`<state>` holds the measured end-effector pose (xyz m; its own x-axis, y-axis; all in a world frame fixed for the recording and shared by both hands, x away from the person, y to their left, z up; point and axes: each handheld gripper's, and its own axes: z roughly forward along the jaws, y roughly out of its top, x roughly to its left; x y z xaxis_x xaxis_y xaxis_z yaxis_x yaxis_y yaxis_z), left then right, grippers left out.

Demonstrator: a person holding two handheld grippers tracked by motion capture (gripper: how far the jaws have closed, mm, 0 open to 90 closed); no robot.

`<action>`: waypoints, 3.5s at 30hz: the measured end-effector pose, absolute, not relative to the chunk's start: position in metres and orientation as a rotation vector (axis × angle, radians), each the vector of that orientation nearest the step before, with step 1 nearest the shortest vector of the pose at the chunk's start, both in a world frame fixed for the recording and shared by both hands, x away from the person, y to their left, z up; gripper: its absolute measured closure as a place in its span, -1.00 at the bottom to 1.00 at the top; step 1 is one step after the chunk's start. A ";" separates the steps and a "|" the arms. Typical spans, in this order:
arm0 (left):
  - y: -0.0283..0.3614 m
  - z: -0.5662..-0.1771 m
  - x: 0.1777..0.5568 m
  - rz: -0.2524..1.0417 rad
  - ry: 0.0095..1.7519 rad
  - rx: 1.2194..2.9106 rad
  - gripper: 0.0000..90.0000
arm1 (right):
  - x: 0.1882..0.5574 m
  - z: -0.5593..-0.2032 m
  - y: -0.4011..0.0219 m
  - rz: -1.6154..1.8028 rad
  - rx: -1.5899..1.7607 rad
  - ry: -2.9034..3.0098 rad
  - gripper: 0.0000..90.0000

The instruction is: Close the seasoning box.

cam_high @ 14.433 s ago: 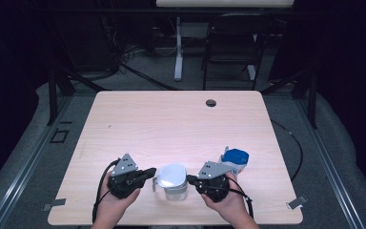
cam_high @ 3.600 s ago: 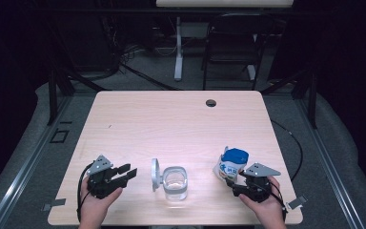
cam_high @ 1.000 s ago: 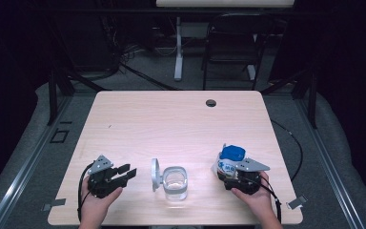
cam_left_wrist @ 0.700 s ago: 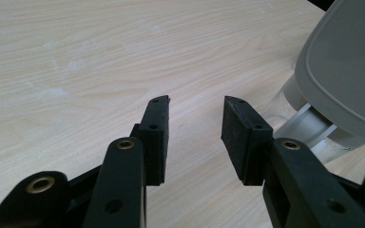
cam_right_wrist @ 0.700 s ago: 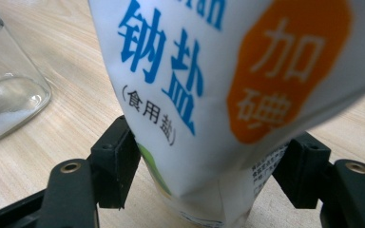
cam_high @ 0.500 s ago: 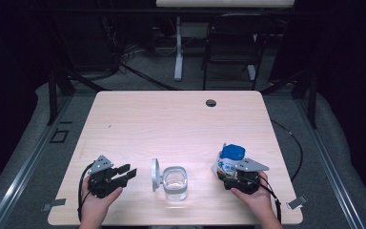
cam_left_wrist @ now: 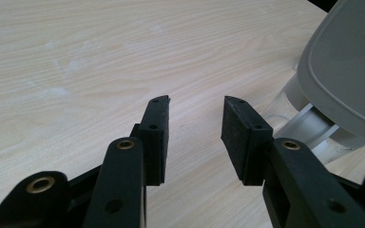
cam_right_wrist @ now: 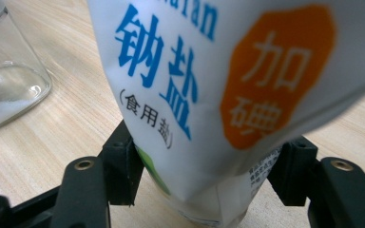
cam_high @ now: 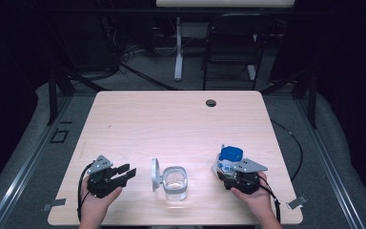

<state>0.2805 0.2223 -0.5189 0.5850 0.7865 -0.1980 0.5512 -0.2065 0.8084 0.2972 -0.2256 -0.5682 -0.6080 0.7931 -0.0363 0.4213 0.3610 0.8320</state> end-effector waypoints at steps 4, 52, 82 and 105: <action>0.223 -0.519 0.281 0.321 1.081 1.889 0.39 | 0.296 -0.566 -0.222 1.112 1.040 2.193 -0.13; 0.227 -0.519 0.281 0.326 1.096 1.878 0.39 | 0.286 -0.548 -0.202 1.088 0.920 2.204 -0.12; 0.233 -0.522 0.282 0.335 1.117 1.867 0.30 | 0.291 -0.530 -0.179 0.962 0.738 2.183 -0.12; 0.239 -0.524 0.280 0.353 1.140 1.866 0.27 | 0.297 -0.531 -0.154 0.936 0.597 2.199 -0.12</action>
<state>0.2796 0.2395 -0.5241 0.5351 0.8215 -0.1968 0.5668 -0.1765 0.8047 0.2973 -0.1541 -0.5308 -0.6743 0.6232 -0.3961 0.1469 0.6389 0.7552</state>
